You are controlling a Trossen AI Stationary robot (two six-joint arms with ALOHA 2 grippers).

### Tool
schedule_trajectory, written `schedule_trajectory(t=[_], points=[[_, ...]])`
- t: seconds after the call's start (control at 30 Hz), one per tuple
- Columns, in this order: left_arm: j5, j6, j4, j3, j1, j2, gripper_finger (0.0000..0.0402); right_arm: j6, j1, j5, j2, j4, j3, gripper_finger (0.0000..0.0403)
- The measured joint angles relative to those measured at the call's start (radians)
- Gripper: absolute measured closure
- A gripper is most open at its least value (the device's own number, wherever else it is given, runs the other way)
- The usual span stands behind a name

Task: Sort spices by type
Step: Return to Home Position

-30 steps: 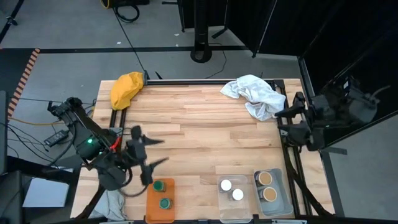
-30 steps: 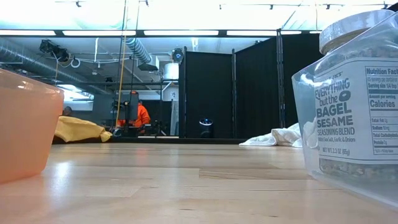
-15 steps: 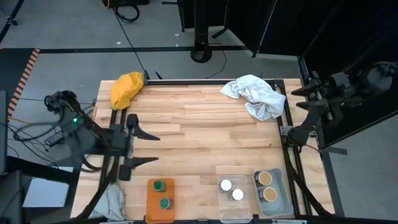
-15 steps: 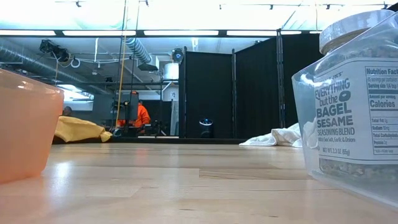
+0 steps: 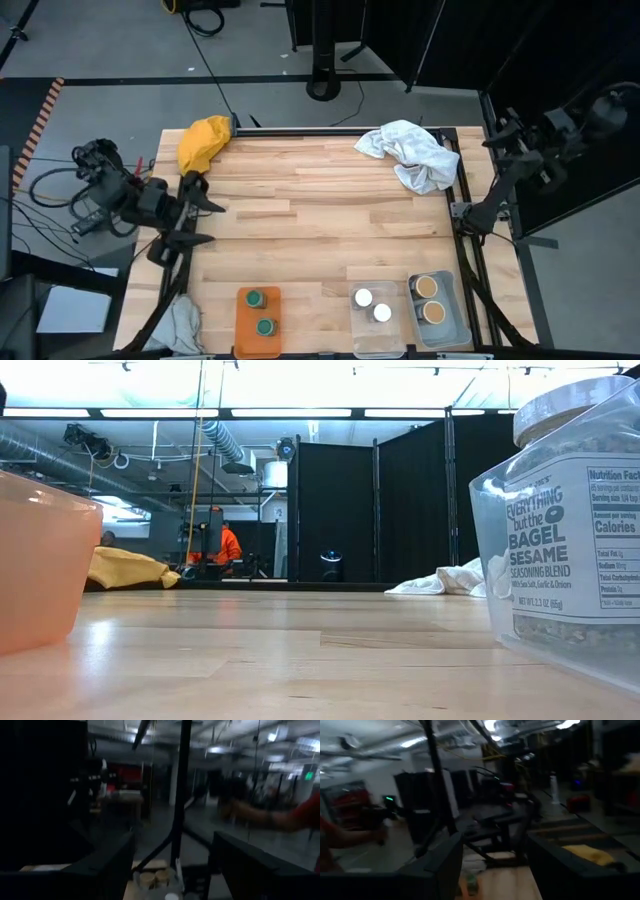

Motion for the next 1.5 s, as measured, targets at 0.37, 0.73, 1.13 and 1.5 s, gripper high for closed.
schedule_trajectory(t=[0.37, 0.73, 1.13, 1.5], points=[[0.056, -0.007, 0.333, -0.365, 0.0, -0.247, 0.0127, -0.184, -0.001, -0.199, -0.379, 0.472, -0.447, 0.0182], [0.088, -0.065, 0.39, -0.48, -0.002, -0.314, 0.0127, -0.063, -0.011, -0.251, -0.43, 0.548, -0.658, 0.0181], [0.138, -0.142, 0.743, -0.755, -0.002, -0.319, 0.0127, 0.004, -0.014, -0.322, -0.429, 0.836, -0.996, 0.0183], [0.135, -0.241, 0.962, -0.956, -0.002, -0.319, 0.0127, -0.01, -0.013, -0.332, -0.43, 1.212, -1.262, 0.0181]])
